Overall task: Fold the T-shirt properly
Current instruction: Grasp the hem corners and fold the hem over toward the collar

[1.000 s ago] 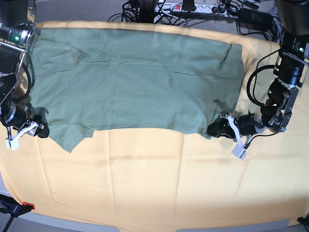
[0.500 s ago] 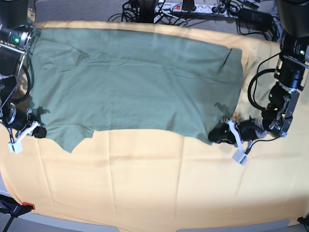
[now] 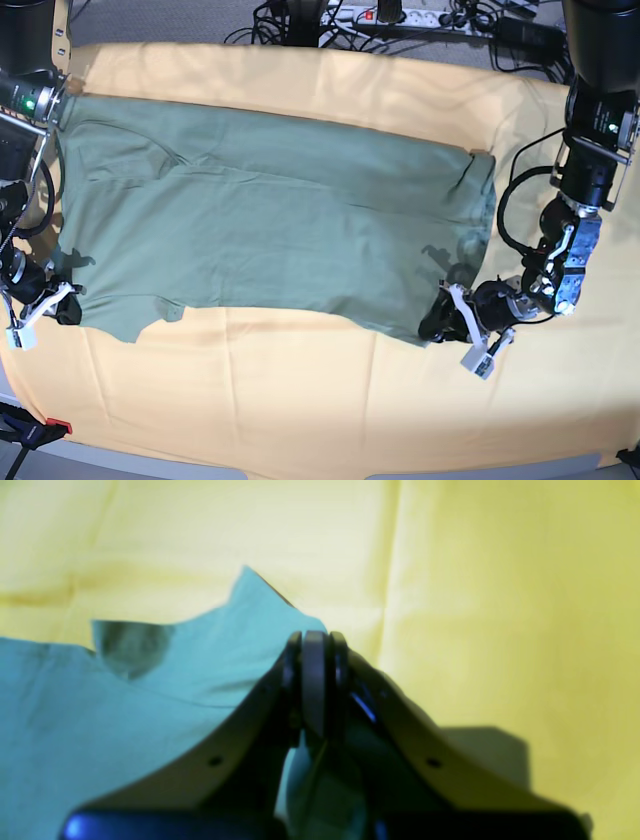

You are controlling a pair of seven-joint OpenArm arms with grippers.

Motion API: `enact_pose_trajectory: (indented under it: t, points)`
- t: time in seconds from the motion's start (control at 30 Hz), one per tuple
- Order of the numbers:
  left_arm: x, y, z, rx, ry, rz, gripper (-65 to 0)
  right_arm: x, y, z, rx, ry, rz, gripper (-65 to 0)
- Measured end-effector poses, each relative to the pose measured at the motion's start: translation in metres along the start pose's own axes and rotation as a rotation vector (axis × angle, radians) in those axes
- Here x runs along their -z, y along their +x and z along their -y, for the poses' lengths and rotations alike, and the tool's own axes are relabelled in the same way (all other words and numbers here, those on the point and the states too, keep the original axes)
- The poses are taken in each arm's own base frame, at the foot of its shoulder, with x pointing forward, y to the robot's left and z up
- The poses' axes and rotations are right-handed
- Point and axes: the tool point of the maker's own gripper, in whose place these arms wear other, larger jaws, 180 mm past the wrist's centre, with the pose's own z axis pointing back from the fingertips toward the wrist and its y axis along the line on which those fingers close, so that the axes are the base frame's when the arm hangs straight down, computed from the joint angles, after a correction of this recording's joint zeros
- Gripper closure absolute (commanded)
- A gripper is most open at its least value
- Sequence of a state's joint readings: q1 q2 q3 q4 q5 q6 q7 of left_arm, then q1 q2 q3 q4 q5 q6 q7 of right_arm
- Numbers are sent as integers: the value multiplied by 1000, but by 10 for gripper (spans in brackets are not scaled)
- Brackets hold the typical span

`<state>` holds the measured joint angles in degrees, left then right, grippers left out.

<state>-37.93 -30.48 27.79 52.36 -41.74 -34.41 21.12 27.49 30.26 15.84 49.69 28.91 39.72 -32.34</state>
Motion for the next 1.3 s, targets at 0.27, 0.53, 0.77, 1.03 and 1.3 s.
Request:
enact_pose_trajectory:
  t: [0.27, 0.53, 0.77, 1.03, 1.3]
  points:
    - [-15, -14, 16, -106, -129, -74, 0, -9, -31, -4, 84, 53, -120, 0]
    - [-26, -25, 46, -234, -277, -189, 0, -30, -64, -28, -93, 96, -238, 0]
    - [-52, -31, 60, -239, -372, -294, 0, -61, -66, -29, -220, 93, -264, 0]
    - [-77, -40, 37, -238, -304, -331, 0, -72, -89, -23, -218, 88, -329, 0]
    - [-90, -68, 42, -234, -323, -472, 0, -76, -98, -21, -219, 85, -391, 0]
